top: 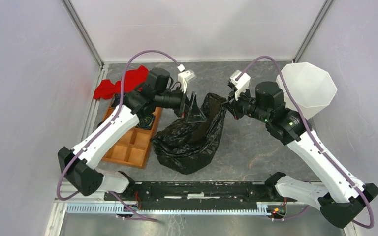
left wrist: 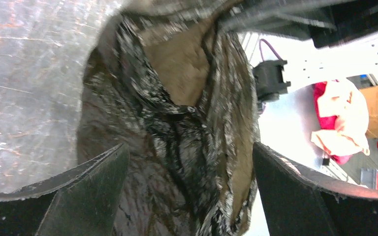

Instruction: Put the trash bags into the trash bin

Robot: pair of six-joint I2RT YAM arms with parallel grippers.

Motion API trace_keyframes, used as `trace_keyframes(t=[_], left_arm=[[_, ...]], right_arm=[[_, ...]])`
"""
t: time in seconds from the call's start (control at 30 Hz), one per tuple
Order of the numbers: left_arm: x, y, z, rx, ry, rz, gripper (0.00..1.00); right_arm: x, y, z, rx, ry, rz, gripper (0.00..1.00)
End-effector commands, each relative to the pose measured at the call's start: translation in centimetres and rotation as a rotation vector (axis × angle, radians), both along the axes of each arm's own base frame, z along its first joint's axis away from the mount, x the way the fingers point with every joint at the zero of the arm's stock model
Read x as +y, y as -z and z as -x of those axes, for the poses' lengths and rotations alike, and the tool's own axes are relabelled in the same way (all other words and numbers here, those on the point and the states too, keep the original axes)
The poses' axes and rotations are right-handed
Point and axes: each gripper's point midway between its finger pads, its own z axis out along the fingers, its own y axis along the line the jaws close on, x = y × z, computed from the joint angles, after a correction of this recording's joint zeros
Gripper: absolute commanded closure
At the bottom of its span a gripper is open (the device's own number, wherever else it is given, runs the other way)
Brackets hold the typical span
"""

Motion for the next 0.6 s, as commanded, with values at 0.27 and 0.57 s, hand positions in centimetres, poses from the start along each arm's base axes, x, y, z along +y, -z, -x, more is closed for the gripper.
trace_keyframes(t=[0.27, 0.57], left_arm=[[3.5, 2.2, -0.4, -0.026, -0.197, -0.151, 0.26], [7.7, -2.0, -3.5, -0.200, -0.488, -0.192, 0.89]], right_arm=[[0.8, -3.1, -1.4, -0.082, 0.001, -0.042, 1.00], [-0.1, -4.4, -4.1, -0.123, 0.107, 0.008, 1.00]])
